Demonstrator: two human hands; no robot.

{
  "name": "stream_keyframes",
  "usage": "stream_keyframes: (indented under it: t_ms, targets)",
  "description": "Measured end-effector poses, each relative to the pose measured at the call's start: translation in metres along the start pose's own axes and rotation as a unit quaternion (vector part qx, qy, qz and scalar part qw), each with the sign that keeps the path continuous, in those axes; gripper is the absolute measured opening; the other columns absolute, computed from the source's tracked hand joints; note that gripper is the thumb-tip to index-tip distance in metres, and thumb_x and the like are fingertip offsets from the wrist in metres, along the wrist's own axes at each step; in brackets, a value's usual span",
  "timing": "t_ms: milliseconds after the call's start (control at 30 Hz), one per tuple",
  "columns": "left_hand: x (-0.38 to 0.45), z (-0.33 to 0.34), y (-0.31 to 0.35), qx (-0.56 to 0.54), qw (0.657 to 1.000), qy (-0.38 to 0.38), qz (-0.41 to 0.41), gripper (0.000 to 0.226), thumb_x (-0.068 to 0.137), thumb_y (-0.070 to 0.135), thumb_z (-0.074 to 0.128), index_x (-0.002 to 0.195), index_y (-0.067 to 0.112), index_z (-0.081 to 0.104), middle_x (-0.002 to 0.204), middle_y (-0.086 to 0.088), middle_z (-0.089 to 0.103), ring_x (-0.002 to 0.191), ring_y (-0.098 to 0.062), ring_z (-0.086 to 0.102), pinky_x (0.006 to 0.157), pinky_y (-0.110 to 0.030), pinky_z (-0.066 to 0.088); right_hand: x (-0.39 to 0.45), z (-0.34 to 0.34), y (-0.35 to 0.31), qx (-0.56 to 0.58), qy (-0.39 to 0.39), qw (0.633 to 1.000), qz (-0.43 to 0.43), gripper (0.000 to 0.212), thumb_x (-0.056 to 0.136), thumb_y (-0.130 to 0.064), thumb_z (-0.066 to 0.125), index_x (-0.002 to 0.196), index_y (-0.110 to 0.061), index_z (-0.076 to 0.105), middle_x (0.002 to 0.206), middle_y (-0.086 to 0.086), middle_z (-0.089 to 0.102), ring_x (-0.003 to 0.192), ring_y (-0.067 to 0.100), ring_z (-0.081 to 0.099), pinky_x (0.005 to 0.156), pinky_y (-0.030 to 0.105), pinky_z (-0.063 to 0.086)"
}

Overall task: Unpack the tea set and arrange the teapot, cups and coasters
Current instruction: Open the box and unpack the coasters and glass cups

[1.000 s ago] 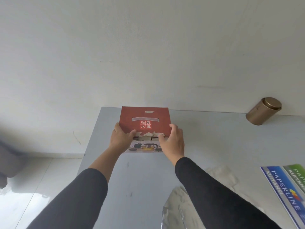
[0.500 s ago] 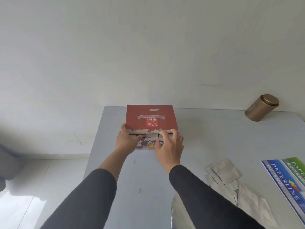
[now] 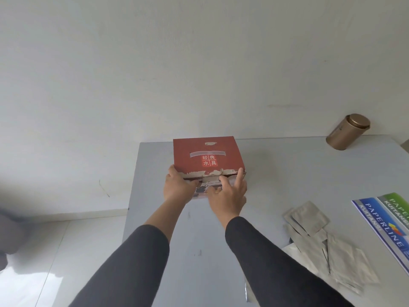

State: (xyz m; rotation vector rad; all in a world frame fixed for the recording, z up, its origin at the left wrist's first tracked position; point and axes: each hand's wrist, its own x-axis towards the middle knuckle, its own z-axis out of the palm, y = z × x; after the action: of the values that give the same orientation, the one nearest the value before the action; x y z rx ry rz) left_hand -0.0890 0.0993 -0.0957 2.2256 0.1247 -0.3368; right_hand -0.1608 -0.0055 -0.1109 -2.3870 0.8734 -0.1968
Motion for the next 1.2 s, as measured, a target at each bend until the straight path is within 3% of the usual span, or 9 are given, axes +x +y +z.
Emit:
stream_keyframes:
  t_ms: [167, 400, 567, 700, 900, 1033, 1067, 1133, 1200]
  targets:
    - [-0.001, -0.002, 0.001, 0.015, 1.0, -0.006, -0.006, 0.07, 0.079, 0.031, 0.07, 0.135, 0.016, 0.031, 0.123, -0.006, 0.05, 0.109, -0.026, 0.054, 0.074, -0.031, 0.045, 0.01, -0.02, 0.003, 0.048, -0.042, 0.998, 0.01, 0.01, 0.087, -0.034, 0.057, 0.085, -0.029, 0.065, 0.159, -0.006, -0.002, 0.144, 0.03, 0.002, 0.11, 0.053, 0.027]
    - [0.0, -0.003, 0.003, 0.038, 0.999, 0.003, -0.009, 0.066, 0.079, 0.032, 0.069, 0.131, 0.014, 0.032, 0.12, -0.009, 0.051, 0.103, -0.029, 0.056, 0.076, -0.035, 0.049, 0.01, -0.026, -0.001, 0.043, -0.097, 0.994, 0.02, 0.014, 0.087, -0.036, 0.054, 0.098, -0.037, 0.062, 0.158, -0.01, -0.011, 0.145, 0.029, -0.006, 0.114, 0.053, 0.019]
    - [-0.004, -0.005, 0.003, 0.029, 1.0, 0.002, -0.004, 0.064, 0.079, 0.032, 0.069, 0.13, 0.015, 0.032, 0.117, -0.008, 0.05, 0.094, -0.025, 0.053, 0.071, -0.033, 0.044, 0.007, -0.021, 0.003, 0.128, -0.064, 0.99, -0.01, 0.012, 0.082, -0.021, 0.06, 0.078, -0.03, 0.067, 0.158, -0.012, -0.001, 0.144, 0.022, 0.003, 0.106, 0.033, 0.026]
    - [-0.009, -0.005, 0.005, -0.006, 1.0, 0.008, -0.013, 0.055, 0.08, 0.024, 0.068, 0.122, 0.012, 0.035, 0.116, -0.009, 0.047, 0.085, -0.024, 0.049, 0.07, -0.033, 0.045, 0.002, -0.015, 0.004, 0.037, -0.053, 0.997, -0.043, 0.012, 0.085, -0.026, 0.057, 0.081, -0.027, 0.068, 0.159, -0.008, 0.002, 0.144, 0.025, 0.003, 0.111, 0.041, 0.028]
    - [-0.016, -0.003, 0.009, -0.088, 0.994, 0.064, -0.007, 0.048, 0.08, 0.007, 0.062, 0.122, 0.01, 0.038, 0.127, -0.007, 0.037, 0.104, -0.026, 0.052, 0.077, -0.032, 0.046, 0.0, -0.017, 0.002, 0.012, 0.013, 0.999, -0.036, 0.02, 0.086, -0.028, 0.057, 0.068, -0.025, 0.063, 0.16, 0.003, 0.006, 0.144, 0.028, 0.009, 0.11, 0.045, 0.029]
    - [-0.013, -0.01, 0.012, -0.146, 0.987, 0.066, -0.018, 0.048, 0.078, 0.006, 0.064, 0.12, 0.01, 0.042, 0.122, -0.002, 0.039, 0.1, -0.021, 0.051, 0.084, -0.032, 0.05, 0.0, -0.021, -0.008, 0.123, 0.03, 0.992, 0.015, 0.013, 0.086, -0.028, 0.057, 0.082, -0.022, 0.068, 0.157, 0.008, 0.017, 0.144, 0.026, 0.015, 0.113, 0.04, 0.026]
    - [-0.012, -0.011, 0.012, -0.157, 0.985, 0.065, -0.011, 0.046, 0.078, 0.007, 0.064, 0.119, 0.01, 0.043, 0.118, 0.0, 0.039, 0.098, -0.018, 0.05, 0.082, -0.03, 0.048, 0.002, -0.026, -0.013, 0.171, 0.032, 0.984, 0.033, 0.011, 0.085, -0.028, 0.057, 0.08, -0.022, 0.064, 0.15, 0.009, 0.031, 0.139, 0.027, 0.026, 0.11, 0.04, 0.032]
    - [-0.009, -0.014, 0.01, -0.18, 0.981, 0.068, 0.004, 0.04, 0.077, 0.013, 0.064, 0.113, 0.012, 0.047, 0.113, 0.003, 0.042, 0.096, -0.016, 0.05, 0.083, -0.029, 0.048, 0.008, -0.038, -0.021, 0.251, 0.037, 0.966, 0.053, 0.01, 0.085, -0.027, 0.056, 0.079, -0.019, 0.056, 0.112, 0.006, 0.057, 0.11, 0.026, 0.053, 0.084, 0.035, 0.047]
    - [-0.005, -0.014, 0.008, -0.214, 0.974, 0.069, -0.002, 0.031, 0.077, 0.021, 0.061, 0.104, 0.009, 0.053, 0.111, -0.002, 0.054, 0.094, -0.018, 0.056, 0.08, -0.032, 0.05, 0.015, -0.052, -0.026, 0.284, 0.036, 0.955, 0.074, 0.014, 0.085, -0.028, 0.055, 0.088, -0.014, 0.052, 0.089, 0.002, 0.057, 0.084, 0.022, 0.056, 0.062, 0.028, 0.043]
